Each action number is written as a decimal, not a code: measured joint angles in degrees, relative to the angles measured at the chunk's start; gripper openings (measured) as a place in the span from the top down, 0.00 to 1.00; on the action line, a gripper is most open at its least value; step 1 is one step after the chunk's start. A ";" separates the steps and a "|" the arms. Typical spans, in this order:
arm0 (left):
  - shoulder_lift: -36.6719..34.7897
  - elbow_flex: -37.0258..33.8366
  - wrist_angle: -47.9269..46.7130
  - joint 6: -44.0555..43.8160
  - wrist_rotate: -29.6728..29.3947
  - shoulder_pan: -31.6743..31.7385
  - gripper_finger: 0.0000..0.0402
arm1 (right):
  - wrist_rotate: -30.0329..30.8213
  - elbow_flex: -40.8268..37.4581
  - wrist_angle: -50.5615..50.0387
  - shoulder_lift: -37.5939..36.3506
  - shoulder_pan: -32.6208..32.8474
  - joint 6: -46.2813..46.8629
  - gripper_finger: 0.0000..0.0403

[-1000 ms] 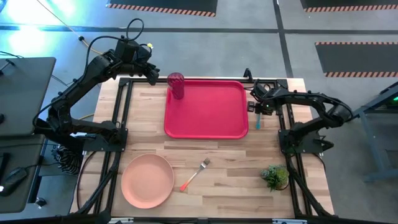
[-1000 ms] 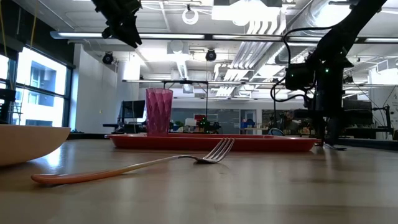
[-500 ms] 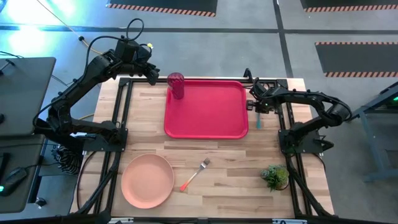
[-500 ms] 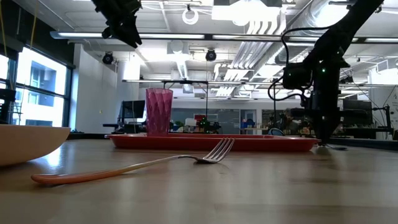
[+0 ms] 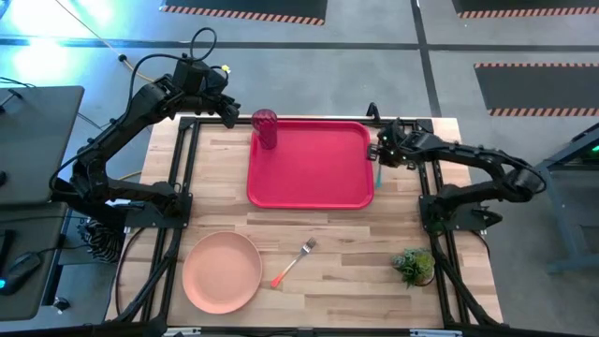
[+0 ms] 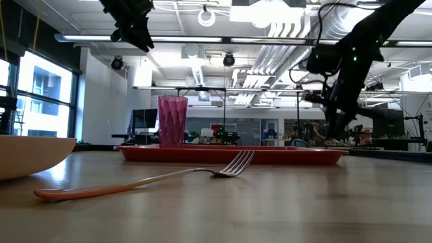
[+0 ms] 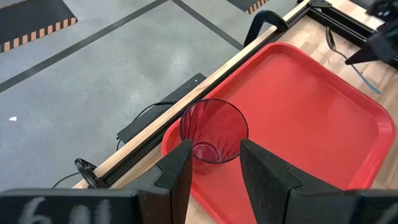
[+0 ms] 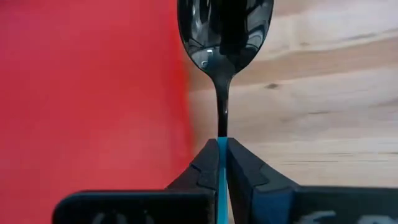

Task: Pick and place plate/cup/fork/spoon on tray
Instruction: Put the blue spoon to the right side of the red serving tray

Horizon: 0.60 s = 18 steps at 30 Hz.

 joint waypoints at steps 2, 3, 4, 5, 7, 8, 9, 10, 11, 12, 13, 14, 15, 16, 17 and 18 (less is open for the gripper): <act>0.00 0.00 0.00 0.00 0.00 0.01 0.69 | 0.04 0.01 2.33 -2.16 0.70 1.08 1.00; 0.00 0.00 0.01 0.00 0.00 0.01 0.69 | 0.06 0.00 3.55 -3.25 0.95 1.40 1.00; 0.00 0.00 -0.01 0.00 0.00 0.02 0.69 | 0.23 0.02 4.77 -4.25 1.16 1.63 1.00; 0.00 0.00 0.00 0.00 0.00 0.00 0.69 | 0.42 0.02 6.10 -5.14 1.41 2.07 1.00; 0.00 0.00 0.00 0.00 0.00 0.02 0.69 | 0.81 0.02 8.65 -6.75 1.79 2.84 1.00; 0.00 0.00 -0.01 -0.02 0.00 0.02 0.69 | 1.13 0.02 9.86 -7.42 1.99 2.99 1.00; 0.00 0.00 0.01 -0.02 0.00 0.02 0.69 | 1.40 0.02 11.15 -8.02 2.21 3.09 1.00; 0.00 0.00 0.00 -0.02 0.00 0.02 0.69 | 1.68 0.02 12.52 -8.50 2.48 3.25 1.00; 0.00 0.00 -0.01 -0.02 0.00 0.00 0.69 | 1.78 0.02 13.96 -8.93 2.78 3.20 1.00; 0.00 0.00 -0.01 -0.04 0.00 0.02 0.69 | 1.82 0.03 15.42 -9.20 3.11 2.85 1.00; 0.00 0.00 0.01 -0.04 0.00 0.02 0.69 | 1.88 0.26 16.53 -9.30 3.49 2.55 1.00; 0.00 0.00 0.00 -0.04 0.00 0.00 0.69 | 1.98 0.97 16.66 -9.29 3.85 2.02 1.00; 0.00 0.00 -0.01 -0.03 0.00 0.02 0.69 | 2.19 1.89 16.55 -9.21 4.21 1.37 1.00; 0.00 0.00 0.00 -0.04 0.00 0.02 0.69 | 2.67 3.23 16.30 -9.04 4.61 0.76 1.00; 0.00 0.00 -0.01 -0.04 0.00 0.02 0.69 | 3.36 4.56 15.68 -8.79 4.95 -0.09 1.00; 0.00 0.00 0.00 -0.04 0.00 0.02 0.69 | 4.12 6.05 14.56 -8.51 5.28 -0.81 1.00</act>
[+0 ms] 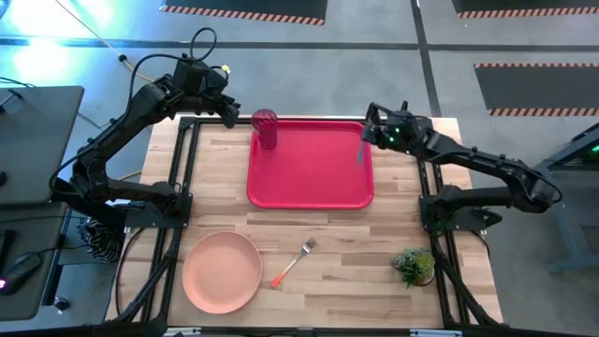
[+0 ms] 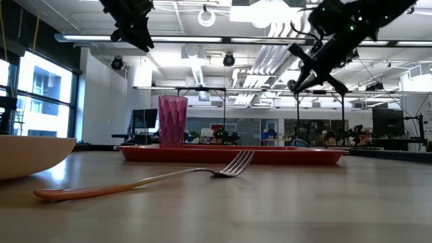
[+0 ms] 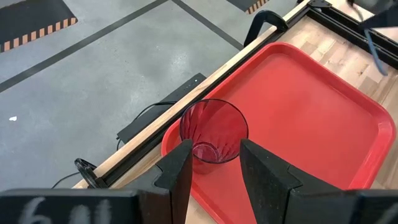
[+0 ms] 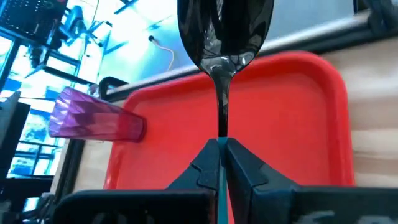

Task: Pick and place plate/cup/fork/spoon on tray
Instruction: Put the blue spoon to the right side of the red serving tray

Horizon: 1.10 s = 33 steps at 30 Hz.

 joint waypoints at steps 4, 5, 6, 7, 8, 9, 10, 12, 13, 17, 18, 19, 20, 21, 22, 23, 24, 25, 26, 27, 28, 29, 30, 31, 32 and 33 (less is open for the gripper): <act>0.00 0.00 -0.01 0.00 0.00 0.00 0.69 | 1.48 7.08 -7.73 2.32 0.34 -2.00 1.00; 0.00 0.00 0.01 0.00 0.00 0.00 0.69 | 1.74 8.80 -10.14 3.16 0.34 -2.39 1.00; 0.00 0.00 -0.01 0.00 0.00 0.00 0.69 | 2.17 10.51 -12.73 4.12 0.34 -2.73 1.00; 0.00 0.00 0.00 0.01 0.00 0.00 0.69 | 2.47 12.19 -15.49 5.27 0.34 -3.10 1.00; 0.00 0.00 0.00 0.00 0.00 0.00 0.69 | 2.71 13.79 -18.40 6.54 0.32 -3.39 1.00; 0.00 0.00 -0.01 0.01 0.00 0.00 0.69 | 2.81 15.19 -20.75 7.80 0.32 -3.44 1.00; 0.00 0.00 0.01 0.02 0.00 0.00 0.69 | 2.83 16.41 -22.88 9.10 0.32 -3.47 1.00; 0.00 0.00 0.01 0.02 0.00 0.00 0.69 | 2.62 18.02 -25.77 11.59 0.33 -3.47 1.00; 0.00 0.00 0.01 0.00 0.00 0.00 0.69 | 2.29 18.26 -26.74 12.76 0.34 -3.45 1.00; 0.00 0.00 -0.01 0.00 0.00 -0.01 0.69 | 1.04 17.90 -27.58 16.84 1.16 -1.80 1.00; 0.00 0.00 -0.01 0.00 0.00 0.00 0.69 | 0.92 17.68 -27.50 17.88 1.59 -1.55 1.00; 0.00 0.00 -0.01 0.00 0.00 0.00 0.69 | 0.71 17.54 -27.50 19.07 1.99 -0.92 1.00; 0.00 0.00 -0.01 0.00 0.00 0.00 0.69 | 0.53 17.39 -27.53 20.15 2.32 -0.76 1.00; 0.00 0.00 -0.01 0.00 0.00 0.00 0.69 | 0.30 17.26 -27.49 21.17 2.59 -0.68 1.00; 0.00 0.00 -0.01 0.00 0.00 0.00 0.69 | -0.11 17.25 -27.22 22.22 2.83 -0.57 1.00; 0.00 0.00 -0.01 0.00 0.00 -0.02 0.69 | -0.55 17.25 -26.88 23.34 3.00 -0.47 1.00; 0.00 0.00 -0.01 0.00 0.00 0.00 0.69 | -1.03 17.25 -26.90 24.47 3.03 -0.47 1.00; 0.00 0.00 -0.01 0.00 0.00 0.00 0.69 | -1.60 17.24 -27.04 25.56 3.03 -0.47 1.00; 0.00 0.00 -0.01 0.00 0.00 0.00 0.69 | -2.31 17.23 -26.97 26.63 2.99 -0.45 1.00; 0.00 0.00 -0.01 0.01 0.00 -0.02 0.69 | -2.97 17.23 -26.80 27.62 2.99 -0.45 1.00; 0.00 0.00 -0.01 0.00 0.00 0.00 0.69 | -3.57 17.23 -26.69 28.49 2.99 -0.42 1.00; 0.00 0.00 -0.01 0.00 0.00 0.00 0.69 | -3.99 17.23 -26.69 29.35 3.03 -0.18 1.00; 0.00 0.00 -0.01 0.02 0.00 -0.02 0.69 | -4.07 17.23 -26.63 30.08 3.24 0.41 1.00; 0.00 0.00 -0.01 0.02 0.00 -0.02 0.69 | -4.16 17.23 -26.62 30.81 3.40 0.63 1.00; 0.00 0.01 -0.01 0.02 0.00 -0.01 0.69 | -4.25 17.20 -26.62 31.43 3.67 0.88 1.00; 0.00 0.00 -0.01 0.02 0.00 0.00 0.69 | -4.33 17.20 -26.52 31.96 3.96 1.19 1.00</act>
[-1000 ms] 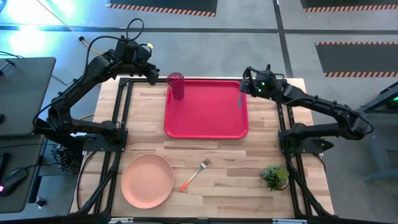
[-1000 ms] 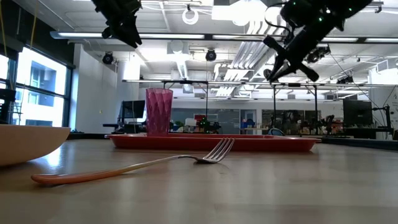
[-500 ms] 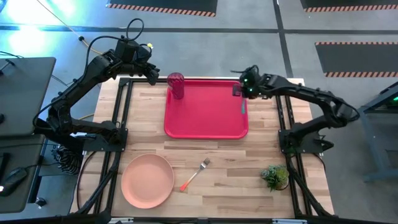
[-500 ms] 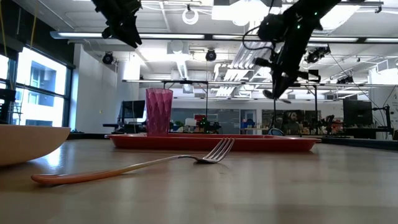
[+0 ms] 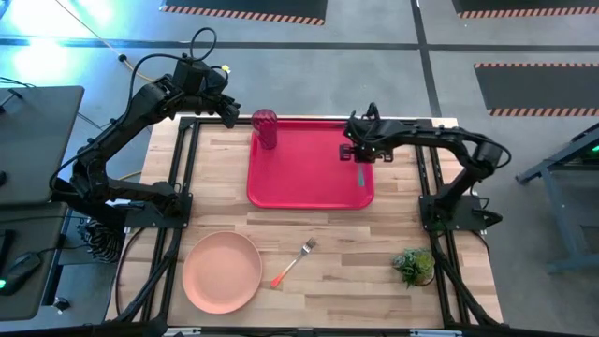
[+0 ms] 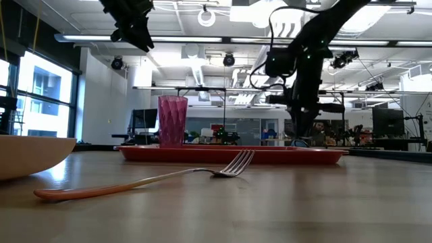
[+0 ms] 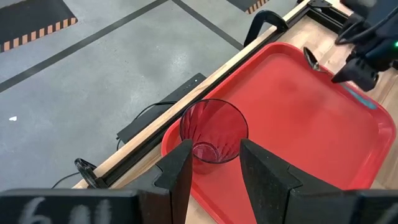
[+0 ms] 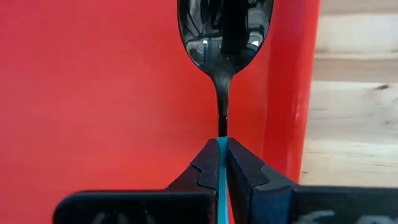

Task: Pick and place plate/cup/fork/spoon on tray
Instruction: Put the blue spoon to the right side of the red serving tray

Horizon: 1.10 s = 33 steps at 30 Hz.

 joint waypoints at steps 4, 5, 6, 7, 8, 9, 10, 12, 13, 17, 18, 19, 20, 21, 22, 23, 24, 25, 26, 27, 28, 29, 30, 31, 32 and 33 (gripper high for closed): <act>0.00 0.00 0.00 0.00 0.00 0.00 0.69 | 0.25 0.00 0.43 1.71 1.11 1.45 1.00; 0.00 0.01 0.00 0.00 0.00 -0.02 0.69 | 0.28 0.00 0.38 2.07 1.28 1.64 1.00; 0.00 0.00 0.00 -0.02 0.00 0.00 0.69 | 0.42 0.00 0.39 2.39 1.40 2.05 1.00; 0.00 0.00 0.00 -0.02 0.00 0.00 0.69 | 0.41 0.00 0.39 2.70 1.56 2.44 1.00; 0.00 0.02 0.02 0.00 0.00 -0.01 0.69 | 0.44 0.00 0.33 3.04 1.65 2.74 1.00; 0.00 0.02 0.00 -0.02 0.00 0.00 0.69 | 0.44 0.00 0.33 3.28 1.80 3.04 1.00; 0.00 0.00 0.00 -0.02 0.00 0.00 0.69 | 0.46 0.00 0.34 3.48 1.95 3.40 1.00; 0.00 0.00 0.00 0.00 0.01 -0.02 0.69 | 0.51 0.00 0.30 3.86 2.28 4.25 1.00; 0.00 0.00 0.01 0.00 0.00 0.00 0.69 | 0.65 0.00 0.19 4.12 2.39 4.43 1.00; 0.00 0.00 0.00 0.00 0.00 0.00 0.69 | 0.63 0.00 -0.09 5.23 2.66 5.09 1.00; 0.00 0.01 0.00 0.00 0.00 0.00 0.69 | 0.34 0.00 -0.08 5.59 2.66 5.45 1.00; 0.00 0.01 0.01 -0.01 0.00 0.00 0.69 | 0.13 0.00 -0.16 5.92 2.66 5.48 1.00; 0.00 0.02 0.00 -0.01 0.00 0.00 0.69 | 0.01 0.00 -0.15 6.23 2.66 5.48 1.00; 0.00 0.01 0.00 0.00 0.00 0.00 0.69 | -0.12 0.00 -0.13 6.53 2.68 5.50 1.00; 0.00 0.02 0.02 0.00 0.00 -0.01 0.69 | -0.14 0.00 -0.13 6.85 2.77 5.53 1.00; 0.00 0.00 0.00 0.00 0.00 0.00 0.69 | -0.16 -0.02 -0.13 7.06 2.80 5.69 1.00; 0.00 0.00 0.00 0.00 0.00 0.00 0.69 | -0.16 -0.02 -0.05 7.24 2.96 5.91 1.00; 0.00 0.00 0.01 0.00 0.00 0.00 0.69 | -0.16 -0.02 0.12 7.37 3.06 5.92 1.00; 0.00 0.02 0.00 0.00 0.00 0.00 0.69 | -0.18 -0.02 0.15 7.51 3.15 5.92 1.00; 0.00 0.00 0.00 0.00 0.00 0.00 0.69 | -0.17 -0.02 0.14 7.55 3.29 5.94 1.00; 0.00 0.01 0.02 0.00 0.00 0.00 0.69 | -0.16 -0.02 0.14 7.55 3.42 5.98 1.00; 0.00 0.01 0.00 0.00 0.00 0.00 0.69 | -0.03 -0.02 0.15 7.55 3.53 6.04 1.00; 0.00 0.00 0.00 0.00 0.00 0.00 0.69 | 0.10 -0.02 0.17 7.55 3.61 6.07 1.00; 0.00 0.02 0.02 0.00 0.00 0.00 0.69 | 0.25 -0.02 0.17 7.55 3.69 6.08 0.99; 0.00 0.02 0.00 0.00 0.00 0.00 0.69 | 0.25 -0.02 0.23 7.55 3.71 6.07 0.99; 0.00 0.02 0.01 0.00 0.00 0.00 0.69 | 0.25 -0.02 0.27 7.55 3.71 6.06 0.98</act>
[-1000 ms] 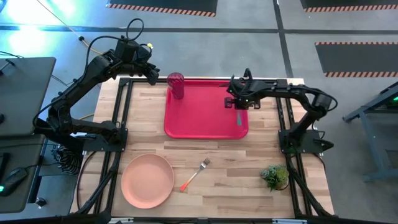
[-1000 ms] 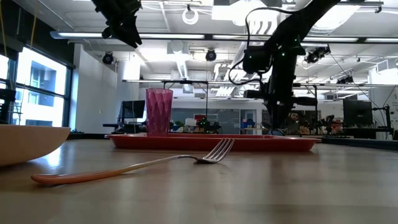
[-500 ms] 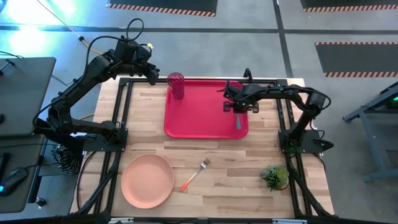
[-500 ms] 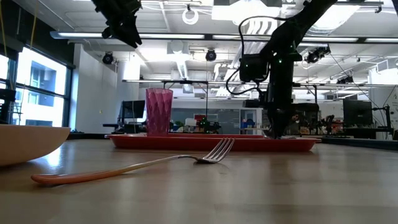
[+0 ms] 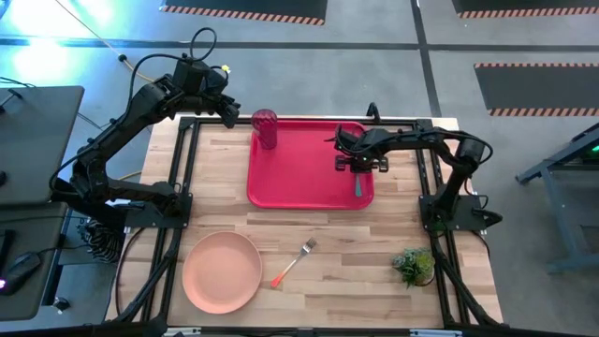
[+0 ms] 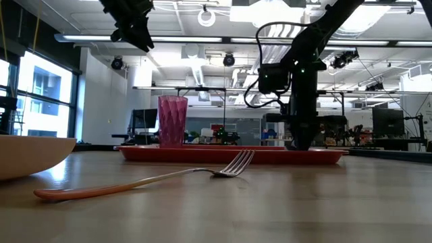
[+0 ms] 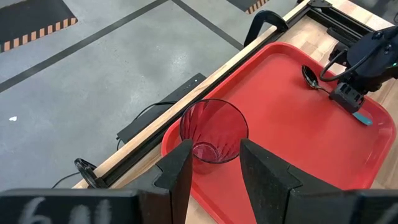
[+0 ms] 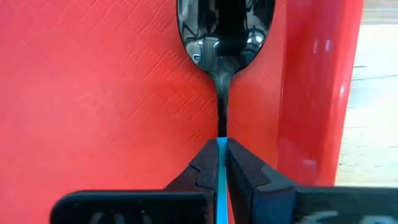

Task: Pick and place plate/cup/fork/spoon on tray
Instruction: Put the blue spoon to the right side of the red serving tray, then put the light orange plate to the middle of the red serving tray

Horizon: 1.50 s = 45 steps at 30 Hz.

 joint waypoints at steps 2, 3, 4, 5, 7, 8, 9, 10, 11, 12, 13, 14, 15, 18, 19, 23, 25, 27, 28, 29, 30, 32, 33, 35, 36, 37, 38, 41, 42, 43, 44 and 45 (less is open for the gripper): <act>0.00 0.00 -0.01 0.00 0.00 0.00 0.69 | 0.03 0.00 0.00 0.00 0.07 -0.03 0.96; 0.00 0.00 -0.01 0.02 0.00 0.00 0.69 | 0.14 0.00 0.00 0.00 0.07 -0.04 0.95; 0.00 -0.02 0.00 0.02 0.00 -0.01 0.69 | 0.17 0.00 0.00 0.00 0.07 -0.08 0.93; 0.00 -0.02 0.00 0.02 0.00 -0.01 0.69 | 0.17 0.00 0.00 0.00 0.07 -0.08 0.92; 0.00 0.00 0.00 0.02 0.00 0.00 0.69 | 0.41 0.00 0.00 0.00 0.07 -0.12 0.89; 0.00 0.00 -0.01 0.06 0.00 0.00 0.69 | 0.67 0.00 0.00 0.00 0.07 -0.14 0.88; 0.00 0.00 0.00 0.07 0.00 -0.01 0.69 | 0.72 0.00 0.00 0.00 0.07 -0.13 0.86; 0.00 0.00 0.00 0.05 0.00 -0.01 0.69 | 0.75 0.00 0.00 0.00 0.07 -0.14 0.85; 0.00 -0.02 -0.01 0.04 0.00 -0.02 0.69 | 0.82 0.00 0.00 0.00 0.07 -0.14 0.84; 0.00 0.00 0.00 0.07 0.00 0.00 0.69 | 0.86 0.00 0.00 -0.01 0.07 -0.14 0.83; 0.00 0.00 -0.01 0.11 0.00 0.00 0.69 | 0.87 0.00 -0.02 -0.10 0.07 -0.14 0.83; 0.00 0.00 -0.01 0.11 0.00 -0.02 0.69 | 0.90 0.00 -0.02 -0.28 0.07 -0.14 0.82; 0.00 -0.02 -0.01 0.07 0.00 0.00 0.69 | 0.92 0.00 0.00 -0.48 0.07 -0.18 0.82; 0.00 -0.01 0.00 0.26 0.00 0.00 0.69 | 1.55 0.00 -0.15 -1.21 0.07 -0.49 0.82; 0.00 -0.01 -0.01 0.26 0.00 0.00 0.69 | 1.78 0.00 -0.16 -1.46 0.08 -0.53 0.82; 0.00 0.00 -0.01 0.98 -0.02 0.00 0.69 | 1.75 0.00 -0.17 -2.91 0.07 -0.91 0.82; 0.00 0.00 -0.01 0.93 -0.17 -0.02 0.69 | 1.71 -0.02 -0.15 -4.14 0.07 -1.95 0.82; 0.00 0.00 0.00 0.66 -0.91 -0.01 0.69 | 1.75 -0.02 -0.17 -5.70 0.07 -2.23 0.82; 0.00 0.00 -0.01 0.67 -1.51 -0.02 0.69 | 1.77 -0.02 -0.03 -6.58 0.07 -2.74 0.82; 0.00 0.00 -0.01 0.64 -2.03 0.00 0.69 | 1.78 -0.02 0.04 -7.54 0.07 -3.16 0.82; 0.00 0.00 -0.01 0.66 -2.57 0.00 0.69 | 2.01 -0.02 0.08 -8.55 0.07 -3.67 0.82; 0.00 0.00 -0.01 0.68 -2.93 0.02 0.69 | 2.59 -0.02 0.47 -10.65 0.09 -5.01 0.82; 0.00 0.00 -0.02 0.67 -3.25 0.01 0.69 | 3.07 -0.02 0.73 -11.72 0.07 -5.47 0.82; 0.00 -0.01 -0.03 0.10 -3.55 0.00 0.69 | 3.60 -0.02 1.05 -14.06 0.07 -6.90 0.82; 0.00 0.00 -0.07 -0.86 -3.44 0.00 0.69 | 4.03 -0.02 1.56 -15.21 0.07 -7.76 0.82; 0.00 0.00 -0.35 -1.59 -2.64 -0.01 0.69 | 4.39 -0.02 2.13 -16.46 0.07 -8.45 0.82; 0.00 0.00 -1.00 -1.88 -0.94 -0.02 0.69 | 4.78 -0.02 2.68 -17.75 0.09 -9.39 0.82; -0.01 0.00 -5.21 0.73 6.34 -0.49 0.69 | 5.16 -0.02 4.96 -21.56 0.03 -12.05 0.82; 0.00 0.00 -6.94 1.72 7.99 -0.93 0.69 | 5.18 -0.02 5.60 -22.83 -0.13 -13.09 0.82; 0.00 0.00 -8.77 2.59 9.04 -1.58 0.69 | 5.17 -0.02 6.42 -24.10 -0.31 -14.09 0.82; -0.02 0.00 -10.63 3.31 9.56 -2.35 0.69 | 5.17 -0.02 7.22 -25.34 -0.37 -14.82 0.82; -0.02 0.00 -12.45 3.83 9.82 -3.26 0.69 | 5.17 -0.02 7.74 -26.49 -0.56 -15.58 0.82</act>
